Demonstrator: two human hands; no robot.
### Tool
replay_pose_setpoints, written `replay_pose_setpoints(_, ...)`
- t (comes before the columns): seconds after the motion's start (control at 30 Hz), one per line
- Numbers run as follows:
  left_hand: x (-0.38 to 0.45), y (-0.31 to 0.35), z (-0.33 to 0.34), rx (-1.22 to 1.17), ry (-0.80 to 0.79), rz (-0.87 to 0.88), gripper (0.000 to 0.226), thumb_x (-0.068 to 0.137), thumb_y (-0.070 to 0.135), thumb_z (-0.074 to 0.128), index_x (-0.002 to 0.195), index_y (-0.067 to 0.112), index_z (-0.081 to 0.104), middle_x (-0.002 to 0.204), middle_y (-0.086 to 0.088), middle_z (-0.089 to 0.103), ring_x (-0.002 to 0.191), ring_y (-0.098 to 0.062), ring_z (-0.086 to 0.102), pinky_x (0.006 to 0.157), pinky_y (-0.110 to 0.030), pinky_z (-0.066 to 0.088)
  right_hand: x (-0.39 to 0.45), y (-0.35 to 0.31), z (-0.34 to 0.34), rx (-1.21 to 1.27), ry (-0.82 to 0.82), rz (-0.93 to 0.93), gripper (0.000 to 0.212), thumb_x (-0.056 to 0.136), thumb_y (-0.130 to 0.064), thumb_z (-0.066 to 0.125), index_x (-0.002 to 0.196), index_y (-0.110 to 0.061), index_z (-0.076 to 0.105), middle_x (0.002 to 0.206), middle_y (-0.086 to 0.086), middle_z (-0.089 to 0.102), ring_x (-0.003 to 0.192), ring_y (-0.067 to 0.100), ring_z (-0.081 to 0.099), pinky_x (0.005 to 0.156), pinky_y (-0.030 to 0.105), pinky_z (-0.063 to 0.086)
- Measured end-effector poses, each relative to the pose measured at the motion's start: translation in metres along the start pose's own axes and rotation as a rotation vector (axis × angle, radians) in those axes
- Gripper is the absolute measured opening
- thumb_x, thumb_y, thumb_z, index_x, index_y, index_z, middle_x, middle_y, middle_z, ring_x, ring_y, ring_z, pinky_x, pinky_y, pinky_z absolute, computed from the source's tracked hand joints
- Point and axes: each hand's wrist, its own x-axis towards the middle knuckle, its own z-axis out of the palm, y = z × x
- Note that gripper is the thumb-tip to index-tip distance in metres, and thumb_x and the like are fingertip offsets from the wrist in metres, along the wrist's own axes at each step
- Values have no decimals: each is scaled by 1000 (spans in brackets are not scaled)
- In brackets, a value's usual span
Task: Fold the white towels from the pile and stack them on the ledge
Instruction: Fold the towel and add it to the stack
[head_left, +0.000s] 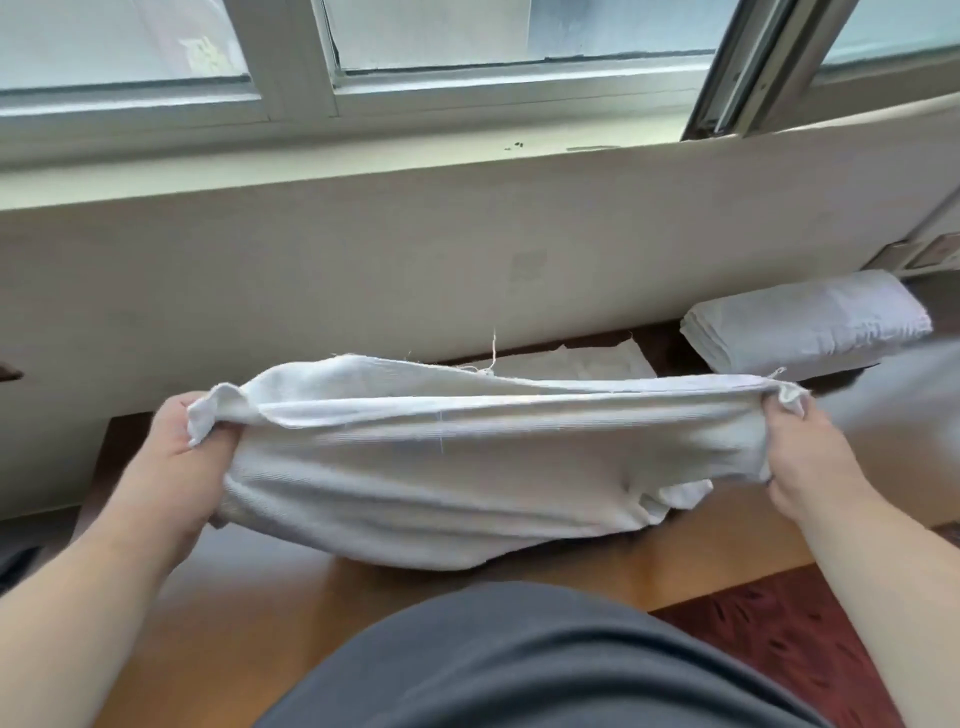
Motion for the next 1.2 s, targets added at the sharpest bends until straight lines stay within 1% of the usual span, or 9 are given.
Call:
replay_pose_setpoints(0.13,-2,-11,-9,10,11,-8,41,91,54,56,87,13,59,55,-5,44,45,-22,36,40,-34,34,-16,-26,1,-107,52,-120,39,77,-75,52,99,-45,62,73,-17,66,84,31,67,59,45,58)
replay_pose_setpoints(0.23,-7,-16,-16,-101,-36,-131,35,85,55,58,107,30,69,76,-5,67,59,-25,49,44,-32,36,-10,-41,4,-36,-77,-37,29,82,-61,66,94,-36,69,90,-2,71,79,36,66,54,66,53)
replay_pose_setpoints(0.4,-6,-25,-23,-199,-132,-293,21,94,27,60,112,25,71,106,-12,74,87,-31,67,58,-41,49,17,-57,-5,-146,-356,81,28,93,-32,65,117,-17,68,104,14,75,92,34,71,72,45,58)
replay_pose_setpoints(0.5,10,-24,-8,-221,-27,-248,23,96,6,55,115,13,66,107,-7,74,101,-22,70,81,-40,51,45,-73,14,-219,-249,77,25,91,-18,56,112,-6,63,92,16,69,72,22,69,67,35,50)
replay_pose_setpoints(0.6,39,-22,12,-187,36,-204,19,97,1,54,114,3,59,98,-6,72,96,-20,68,85,-35,47,75,-85,50,-304,-245,59,10,87,-15,51,94,-18,58,79,13,59,53,20,59,57,32,43)
replay_pose_setpoints(0.7,73,-27,30,-147,153,-268,12,94,14,62,99,24,66,100,-6,67,101,-28,63,88,-43,48,108,-81,86,-385,-302,5,11,95,-21,57,97,-17,67,86,6,71,65,20,67,58,29,54)
replay_pose_setpoints(0.83,111,-43,49,19,237,-376,24,84,40,68,106,33,63,113,-9,67,98,-27,65,89,-45,52,150,-61,130,-543,-293,-70,32,96,-35,58,116,-12,65,119,13,66,108,33,64,97,49,52)
replay_pose_setpoints(1.0,157,-66,70,335,267,-458,6,79,50,59,80,46,64,84,-1,63,74,-27,63,65,-32,49,191,-33,167,-727,-245,-108,45,96,-45,54,129,-14,60,126,16,63,107,33,60,85,33,42)
replay_pose_setpoints(1.2,184,-112,93,413,286,-549,63,88,47,67,139,17,47,122,-8,61,92,-27,55,79,-35,42,211,11,174,-746,-283,40,47,95,-48,51,135,-23,57,125,8,62,103,32,58,92,38,46)
